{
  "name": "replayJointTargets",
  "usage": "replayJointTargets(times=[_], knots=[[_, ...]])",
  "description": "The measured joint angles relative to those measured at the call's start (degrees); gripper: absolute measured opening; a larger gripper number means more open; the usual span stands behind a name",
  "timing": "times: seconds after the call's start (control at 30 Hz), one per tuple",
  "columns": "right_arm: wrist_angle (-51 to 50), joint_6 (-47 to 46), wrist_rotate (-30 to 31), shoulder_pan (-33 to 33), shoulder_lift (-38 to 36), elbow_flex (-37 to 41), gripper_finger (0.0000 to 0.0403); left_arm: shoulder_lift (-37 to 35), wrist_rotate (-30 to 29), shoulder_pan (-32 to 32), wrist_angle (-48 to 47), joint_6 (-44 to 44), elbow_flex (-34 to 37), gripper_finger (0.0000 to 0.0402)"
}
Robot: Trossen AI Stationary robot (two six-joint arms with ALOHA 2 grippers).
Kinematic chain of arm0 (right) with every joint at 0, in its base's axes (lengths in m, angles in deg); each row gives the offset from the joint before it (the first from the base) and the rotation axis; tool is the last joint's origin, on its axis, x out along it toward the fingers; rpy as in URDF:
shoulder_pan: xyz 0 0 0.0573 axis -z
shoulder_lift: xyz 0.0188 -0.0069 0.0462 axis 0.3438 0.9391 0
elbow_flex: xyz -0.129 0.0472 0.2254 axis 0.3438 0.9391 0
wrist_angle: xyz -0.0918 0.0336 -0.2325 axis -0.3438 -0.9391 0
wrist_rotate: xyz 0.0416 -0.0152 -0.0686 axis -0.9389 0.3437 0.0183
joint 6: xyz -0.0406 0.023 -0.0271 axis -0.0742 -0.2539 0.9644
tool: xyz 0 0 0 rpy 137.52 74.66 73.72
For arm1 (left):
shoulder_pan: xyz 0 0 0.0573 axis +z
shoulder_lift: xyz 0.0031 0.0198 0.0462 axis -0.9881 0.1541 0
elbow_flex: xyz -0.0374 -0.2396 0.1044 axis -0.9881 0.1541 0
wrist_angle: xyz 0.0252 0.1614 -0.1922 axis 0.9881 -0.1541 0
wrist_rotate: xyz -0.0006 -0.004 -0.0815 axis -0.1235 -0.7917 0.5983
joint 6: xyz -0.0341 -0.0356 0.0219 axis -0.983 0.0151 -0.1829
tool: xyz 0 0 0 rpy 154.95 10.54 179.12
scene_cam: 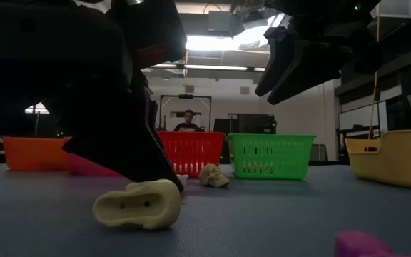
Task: Sort Halloween decoration
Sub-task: Put the white ghost toy into the red bin
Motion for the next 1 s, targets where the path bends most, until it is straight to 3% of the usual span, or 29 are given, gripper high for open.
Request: replayJointTargets(times=[0.6,1.0], knots=[[0.01,-0.01,0.0,-0.01,0.0,0.0,0.0195,-0.33,0.05,0.02,1.01,0.02,0.07,0.0101],[0.0,0.0,-0.32,-0.02,0.0,0.0,0.0195,-6.45,-0.79,0.76,-1.58,0.42,0.15,0.0101]])
